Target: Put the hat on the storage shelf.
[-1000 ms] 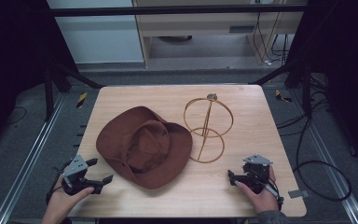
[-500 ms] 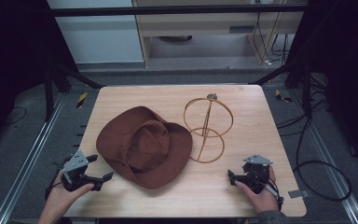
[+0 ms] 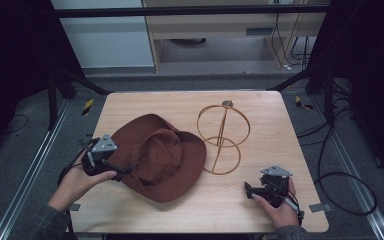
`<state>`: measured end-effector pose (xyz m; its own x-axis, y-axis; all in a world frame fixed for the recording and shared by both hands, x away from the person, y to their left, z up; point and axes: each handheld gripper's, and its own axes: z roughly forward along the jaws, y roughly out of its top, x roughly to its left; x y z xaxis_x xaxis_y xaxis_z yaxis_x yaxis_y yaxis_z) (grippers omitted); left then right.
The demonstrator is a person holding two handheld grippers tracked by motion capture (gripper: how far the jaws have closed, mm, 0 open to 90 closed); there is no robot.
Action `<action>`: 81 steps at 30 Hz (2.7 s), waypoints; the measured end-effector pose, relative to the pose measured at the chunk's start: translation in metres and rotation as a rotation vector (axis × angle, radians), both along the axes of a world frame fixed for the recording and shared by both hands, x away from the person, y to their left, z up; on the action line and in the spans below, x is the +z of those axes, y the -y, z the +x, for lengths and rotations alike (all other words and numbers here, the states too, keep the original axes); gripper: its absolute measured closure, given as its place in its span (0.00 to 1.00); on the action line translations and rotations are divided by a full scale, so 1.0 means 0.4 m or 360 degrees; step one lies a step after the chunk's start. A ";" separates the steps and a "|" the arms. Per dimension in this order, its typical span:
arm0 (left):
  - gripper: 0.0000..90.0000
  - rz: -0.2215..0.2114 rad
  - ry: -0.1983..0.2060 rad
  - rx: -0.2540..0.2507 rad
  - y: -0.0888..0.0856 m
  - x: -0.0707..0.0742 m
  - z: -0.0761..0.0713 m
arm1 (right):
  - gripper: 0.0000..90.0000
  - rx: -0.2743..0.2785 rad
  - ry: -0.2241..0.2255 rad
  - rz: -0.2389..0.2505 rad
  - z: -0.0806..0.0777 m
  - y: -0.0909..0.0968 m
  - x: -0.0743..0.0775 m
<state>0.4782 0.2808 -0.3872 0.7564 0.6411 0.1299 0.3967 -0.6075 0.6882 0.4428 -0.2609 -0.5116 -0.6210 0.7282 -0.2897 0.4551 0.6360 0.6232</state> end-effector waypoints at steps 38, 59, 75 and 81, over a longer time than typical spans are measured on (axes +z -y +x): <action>0.23 0.0169 -0.0309 -0.0005 0.198 -0.018 0.245 | 0.01 0.0000 0.0000 0.0001 0.000 0.000 0.000; 0.98 0.0307 -0.0387 -0.0111 0.232 -0.036 0.250 | 0.01 0.0000 0.0000 0.0000 0.000 0.000 0.000; 0.98 0.0247 -0.0251 -0.0127 0.169 0.066 0.181 | 0.01 -0.0001 0.0000 0.0000 0.000 0.000 0.000; 0.99 0.0202 -0.0198 -0.0110 0.139 0.113 0.157 | 0.01 -0.0001 0.0000 -0.0001 0.000 0.000 0.000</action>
<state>0.5409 0.2254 -0.3418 0.8133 0.5715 0.1094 0.4282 -0.7151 0.5525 0.4428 -0.2609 -0.5116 -0.6206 0.7284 -0.2902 0.4552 0.6361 0.6231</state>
